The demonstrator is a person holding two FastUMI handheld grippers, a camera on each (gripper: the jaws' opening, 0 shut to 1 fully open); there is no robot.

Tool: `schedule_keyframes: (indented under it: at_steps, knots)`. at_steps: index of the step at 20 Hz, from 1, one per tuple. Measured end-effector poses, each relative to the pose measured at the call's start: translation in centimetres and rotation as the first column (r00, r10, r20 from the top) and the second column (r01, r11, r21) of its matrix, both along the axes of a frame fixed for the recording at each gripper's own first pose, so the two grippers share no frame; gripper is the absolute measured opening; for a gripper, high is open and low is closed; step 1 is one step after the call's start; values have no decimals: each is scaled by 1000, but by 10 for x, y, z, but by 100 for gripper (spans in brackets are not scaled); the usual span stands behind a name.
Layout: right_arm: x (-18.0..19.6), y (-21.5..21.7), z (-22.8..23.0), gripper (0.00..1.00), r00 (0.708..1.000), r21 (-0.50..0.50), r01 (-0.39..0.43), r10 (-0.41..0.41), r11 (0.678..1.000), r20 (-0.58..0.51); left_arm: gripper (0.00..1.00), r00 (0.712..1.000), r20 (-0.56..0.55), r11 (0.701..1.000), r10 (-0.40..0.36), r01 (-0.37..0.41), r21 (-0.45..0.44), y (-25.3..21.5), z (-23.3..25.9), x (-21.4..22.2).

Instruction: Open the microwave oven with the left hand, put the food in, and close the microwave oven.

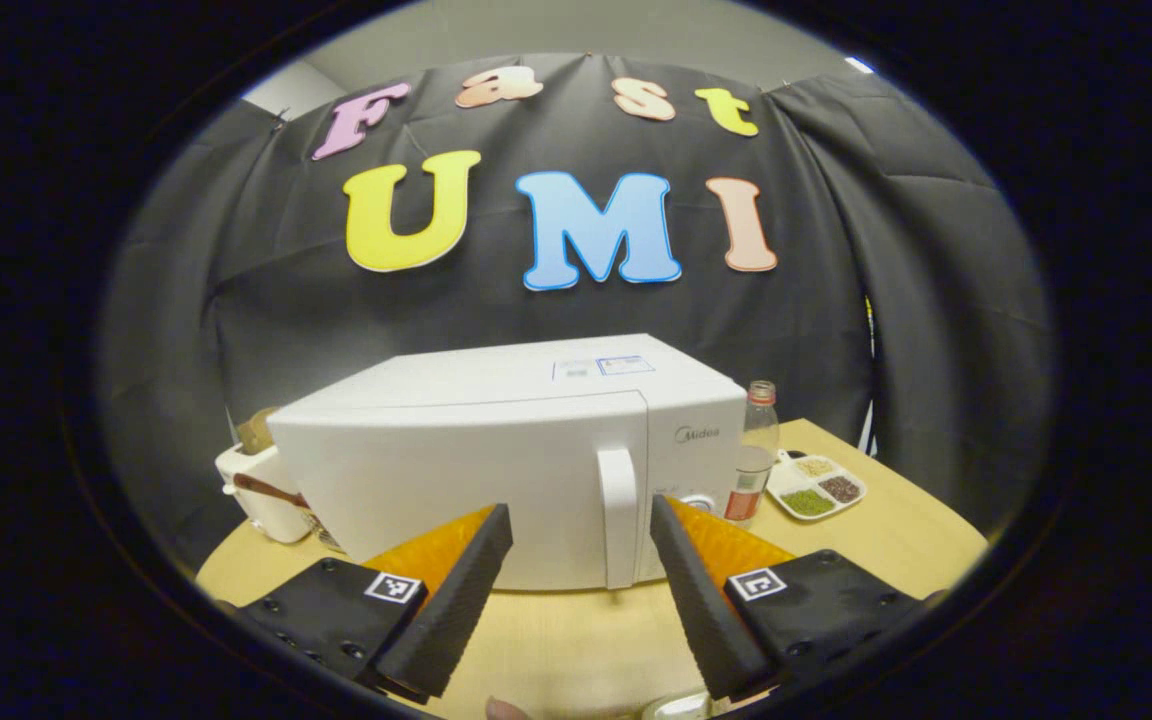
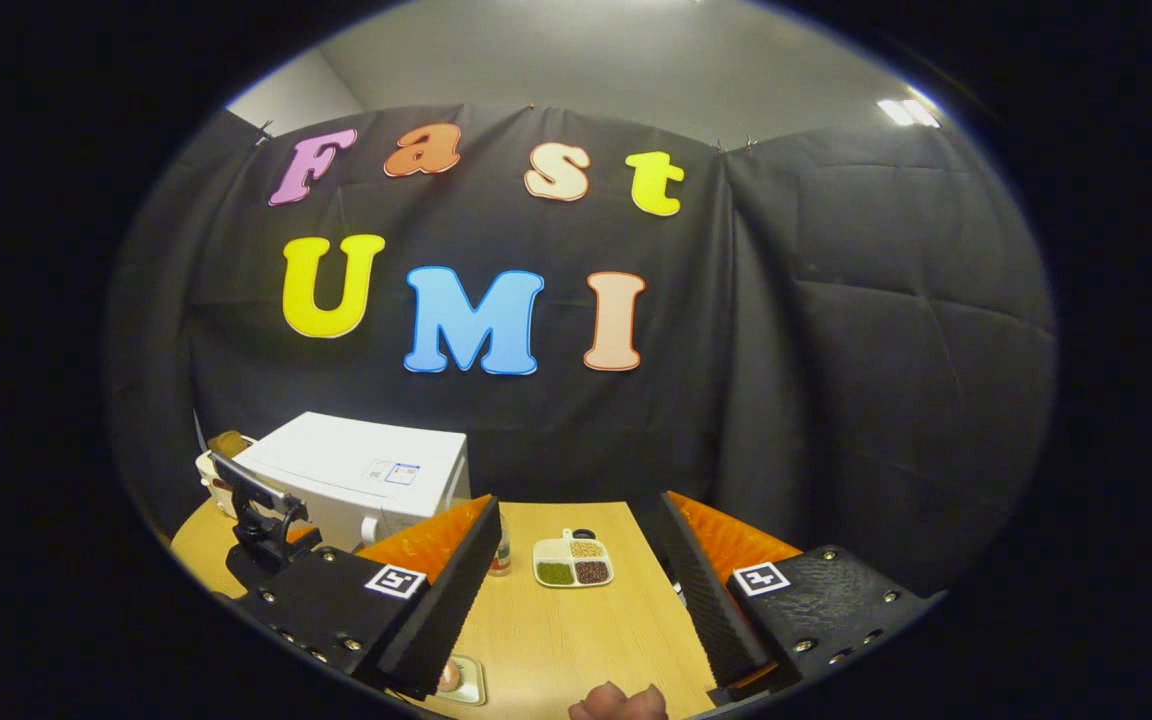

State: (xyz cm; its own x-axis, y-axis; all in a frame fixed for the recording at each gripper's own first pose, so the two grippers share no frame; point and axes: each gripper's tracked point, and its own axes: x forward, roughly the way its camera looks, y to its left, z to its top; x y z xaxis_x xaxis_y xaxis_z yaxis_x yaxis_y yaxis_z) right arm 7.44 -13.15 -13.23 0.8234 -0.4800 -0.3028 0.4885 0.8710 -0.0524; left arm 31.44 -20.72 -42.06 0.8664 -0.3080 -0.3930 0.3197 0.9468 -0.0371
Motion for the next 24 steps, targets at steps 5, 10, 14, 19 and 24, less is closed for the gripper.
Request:
schedule_keyframes:
  at_steps: [5, 10, 14, 19, 24]
  knots:
    - [-3, -2, -17, 96, 997, -14, 44, -44, 999, -64, 95, 998, -63, 999, -20, 18, -27, -20, -42, 26]
    - [-8, -4, -27, 96, 994, -11, 69, -70, 998, -89, 79, 993, -117, 997, -5, -4, -72, -26, -63, 38]
    - [-17, -3, -24, 96, 994, -5, 77, -77, 997, -79, 47, 988, -157, 990, -13, -9, -140, -42, -71, 35]
    - [-42, -4, -16, 96, 997, 7, 70, -69, 998, -32, 30, 987, -157, 994, -43, 26, -107, -42, -74, 28]
    - [-75, -6, 0, 95, 999, 40, 22, -23, 999, 30, 20, 987, -147, 995, -72, 60, -81, -42, -75, 26]
